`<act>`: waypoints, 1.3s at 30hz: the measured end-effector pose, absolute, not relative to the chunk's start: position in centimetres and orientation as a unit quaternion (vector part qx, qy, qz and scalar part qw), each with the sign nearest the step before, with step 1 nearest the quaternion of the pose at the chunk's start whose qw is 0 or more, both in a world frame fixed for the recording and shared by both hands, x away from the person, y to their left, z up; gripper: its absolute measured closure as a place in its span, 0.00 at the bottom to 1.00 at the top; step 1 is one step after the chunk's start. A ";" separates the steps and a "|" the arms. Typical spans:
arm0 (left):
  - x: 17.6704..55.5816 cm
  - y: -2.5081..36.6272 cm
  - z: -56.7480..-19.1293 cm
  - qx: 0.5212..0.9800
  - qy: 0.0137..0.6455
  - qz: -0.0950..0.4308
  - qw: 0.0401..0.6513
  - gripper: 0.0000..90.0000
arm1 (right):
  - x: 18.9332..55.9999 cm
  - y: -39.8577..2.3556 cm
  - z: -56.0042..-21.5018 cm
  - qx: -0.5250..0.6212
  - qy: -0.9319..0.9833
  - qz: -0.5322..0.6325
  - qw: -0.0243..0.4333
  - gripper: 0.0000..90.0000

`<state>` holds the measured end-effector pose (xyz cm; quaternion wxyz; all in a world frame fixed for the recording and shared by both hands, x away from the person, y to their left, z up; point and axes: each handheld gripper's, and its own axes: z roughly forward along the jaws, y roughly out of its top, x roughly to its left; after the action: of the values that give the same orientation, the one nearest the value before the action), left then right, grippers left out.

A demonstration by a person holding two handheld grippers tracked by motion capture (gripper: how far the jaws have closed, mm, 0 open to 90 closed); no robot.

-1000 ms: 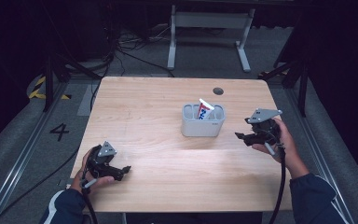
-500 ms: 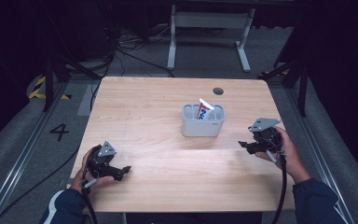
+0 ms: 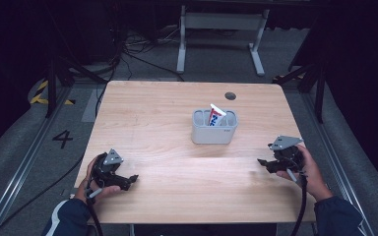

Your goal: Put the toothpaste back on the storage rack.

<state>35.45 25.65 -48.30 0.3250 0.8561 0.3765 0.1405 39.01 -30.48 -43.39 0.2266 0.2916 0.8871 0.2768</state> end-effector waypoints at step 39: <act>35.5 25.5 -48.3 0.856 0.379 0.137 0.324 0.01 | 35.1 -38.5 -48.7 0.418 0.814 0.360 0.183 0.18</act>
<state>35.54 25.53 -48.30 0.3237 0.8559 0.3793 0.1370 35.09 -38.49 -48.68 0.1829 0.4180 0.8139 0.3597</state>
